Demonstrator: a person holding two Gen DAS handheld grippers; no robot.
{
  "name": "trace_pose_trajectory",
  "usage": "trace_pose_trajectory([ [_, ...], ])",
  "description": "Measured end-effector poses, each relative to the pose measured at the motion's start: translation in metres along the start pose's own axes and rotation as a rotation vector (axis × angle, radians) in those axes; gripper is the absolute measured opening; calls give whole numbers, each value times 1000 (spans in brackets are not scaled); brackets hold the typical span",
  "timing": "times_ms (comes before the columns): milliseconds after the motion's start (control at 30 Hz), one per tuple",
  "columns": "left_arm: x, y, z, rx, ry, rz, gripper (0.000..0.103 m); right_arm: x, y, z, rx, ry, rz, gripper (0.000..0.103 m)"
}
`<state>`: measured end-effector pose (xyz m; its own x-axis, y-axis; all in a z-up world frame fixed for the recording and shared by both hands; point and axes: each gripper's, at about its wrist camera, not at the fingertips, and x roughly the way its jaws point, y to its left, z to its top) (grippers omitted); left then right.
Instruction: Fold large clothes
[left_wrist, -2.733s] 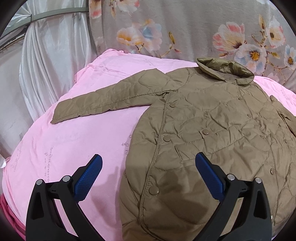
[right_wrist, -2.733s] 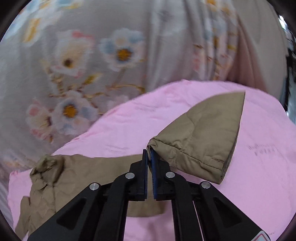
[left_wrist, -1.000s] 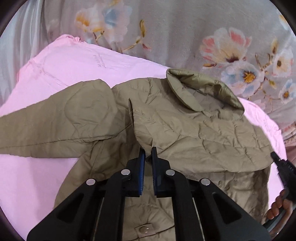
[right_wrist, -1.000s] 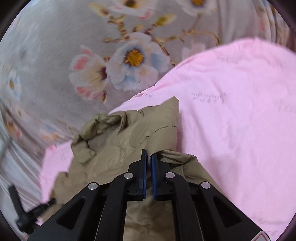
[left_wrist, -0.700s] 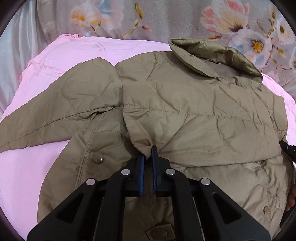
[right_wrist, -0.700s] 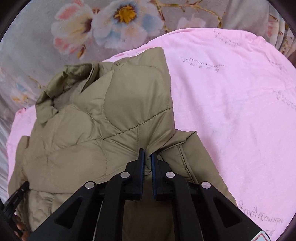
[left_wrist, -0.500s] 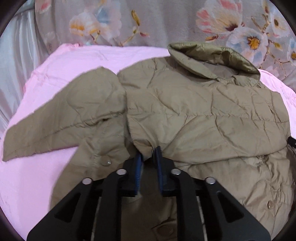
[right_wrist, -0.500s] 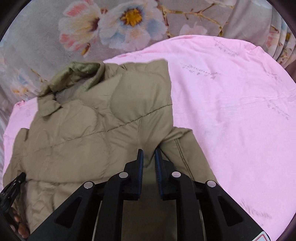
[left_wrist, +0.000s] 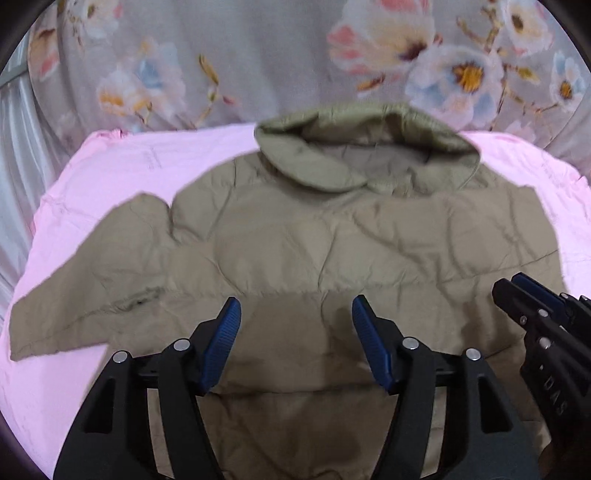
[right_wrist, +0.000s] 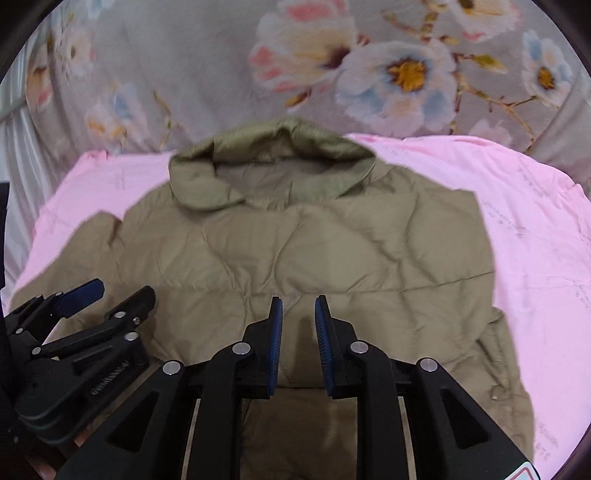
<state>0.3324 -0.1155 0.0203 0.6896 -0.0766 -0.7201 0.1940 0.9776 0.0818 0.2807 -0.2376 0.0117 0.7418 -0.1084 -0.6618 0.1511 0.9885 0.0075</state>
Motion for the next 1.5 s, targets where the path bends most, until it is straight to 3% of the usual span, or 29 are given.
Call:
trace_pose_trajectory([
  [100,16,7,-15,-36,10,-24,62,25,-2,-17,4,56,-4,20],
  [667,22,-3,-22,-4,10,31,67,32,1,-24,-5,39,-32,20],
  [1100,20,5,-21,-45,5,6,73,33,0,-24,-4,40,-30,20],
  [1200,4,25,-25,-106,13,-29,74,31,0,-23,-5,39,-33,20],
  [1267,-15,52,-30,-157,10,-70,77,25,-3,-23,3,29,-33,26],
  [1333,-35,94,-36,-230,3,-95,92,11,-6,-25,16,3,-40,29],
  [1400,-45,133,-44,-293,-13,-84,93,-6,-9,-28,33,-20,-28,32],
  [1500,-52,210,-61,-407,8,-7,92,-23,-11,-35,61,-37,2,38],
])
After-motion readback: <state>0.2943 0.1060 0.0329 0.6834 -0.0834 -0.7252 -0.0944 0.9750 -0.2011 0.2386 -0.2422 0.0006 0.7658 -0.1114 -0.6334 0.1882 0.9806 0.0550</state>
